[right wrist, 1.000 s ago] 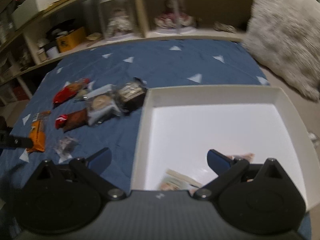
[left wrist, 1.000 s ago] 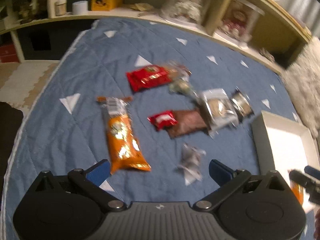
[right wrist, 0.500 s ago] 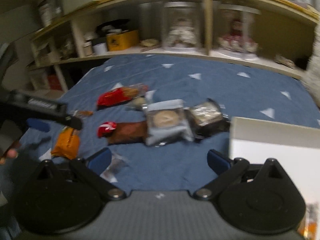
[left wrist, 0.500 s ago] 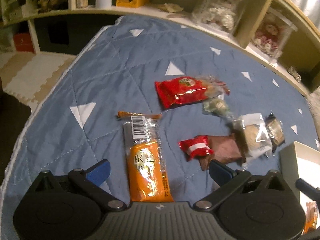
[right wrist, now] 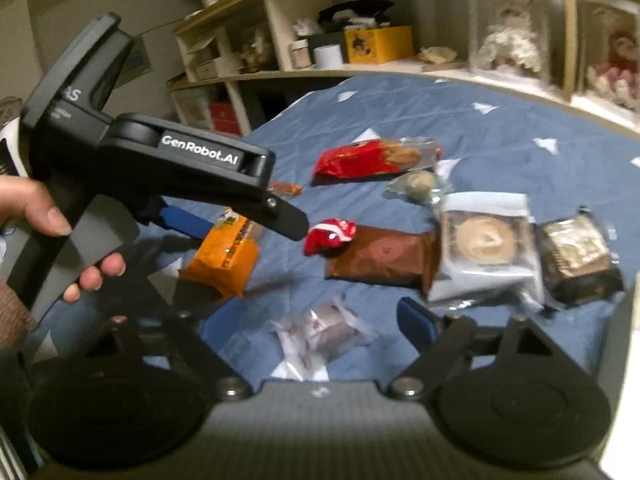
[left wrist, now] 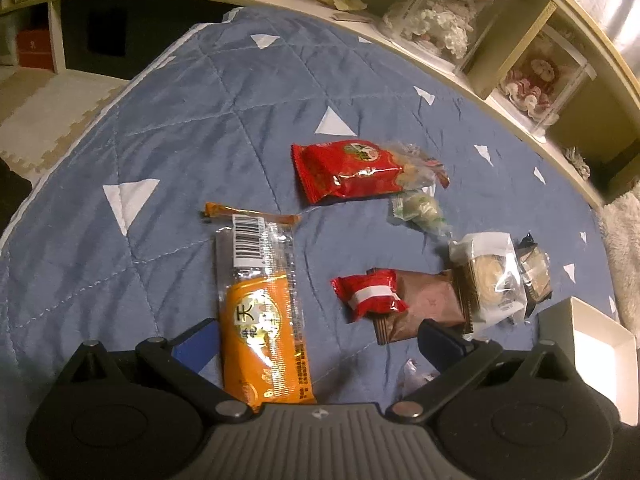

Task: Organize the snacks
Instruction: 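Move both tools back over the remaining snacks on the quilt, then grasp an orange wafer bar with the left tool while the right tool grasps a clear pastry packet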

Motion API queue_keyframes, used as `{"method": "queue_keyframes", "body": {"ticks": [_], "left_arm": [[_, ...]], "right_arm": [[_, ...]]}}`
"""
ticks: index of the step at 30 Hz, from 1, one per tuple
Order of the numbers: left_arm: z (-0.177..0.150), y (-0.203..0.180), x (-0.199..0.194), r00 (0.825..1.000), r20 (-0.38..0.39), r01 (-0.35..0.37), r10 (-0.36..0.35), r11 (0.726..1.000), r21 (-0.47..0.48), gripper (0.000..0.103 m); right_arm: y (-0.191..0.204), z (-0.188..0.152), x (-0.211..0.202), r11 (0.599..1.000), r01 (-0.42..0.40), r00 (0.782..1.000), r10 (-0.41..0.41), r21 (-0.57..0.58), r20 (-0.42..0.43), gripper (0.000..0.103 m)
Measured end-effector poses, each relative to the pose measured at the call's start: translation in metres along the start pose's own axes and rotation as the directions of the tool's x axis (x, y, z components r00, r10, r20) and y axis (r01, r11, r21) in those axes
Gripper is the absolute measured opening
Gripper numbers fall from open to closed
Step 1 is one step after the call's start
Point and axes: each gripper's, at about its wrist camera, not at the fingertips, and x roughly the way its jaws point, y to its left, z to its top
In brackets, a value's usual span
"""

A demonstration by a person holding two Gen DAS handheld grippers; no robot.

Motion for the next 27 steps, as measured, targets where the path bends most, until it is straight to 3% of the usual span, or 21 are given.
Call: {"method": "queue_keyframes", "body": {"ticks": [7,12,17,22,27], "left_arm": [[0.003,0.007,-0.001,1.000,0.016,-0.021,0.021,1.000,-0.003,0.100],[0.000,0.006,0.004,0.998,0.008,-0.070,0.070,0.997,0.029,0.085],[-0.002,0.005,0.005,0.994,0.016,-0.105,0.104,0.994,0.041,0.076],[-0.004,0.001,0.006,0.990,0.017,-0.140,0.140,0.988,0.067,0.070],[-0.006,0.000,0.010,0.987,0.017,-0.164,0.163,0.983,0.086,0.067]], "right_arm": [[-0.011,-0.002,0.020,0.996,-0.083,0.995,0.086,0.039,-0.059,0.082],[0.001,0.002,0.011,0.987,-0.158,0.977,0.157,0.006,-0.147,0.082],[0.007,0.006,0.008,0.995,-0.063,0.986,0.074,0.078,-0.150,0.083],[0.005,0.006,0.013,0.979,-0.021,0.988,0.051,0.202,-0.145,0.082],[0.010,0.000,0.020,0.977,0.020,0.987,0.014,0.213,-0.158,0.070]]}}
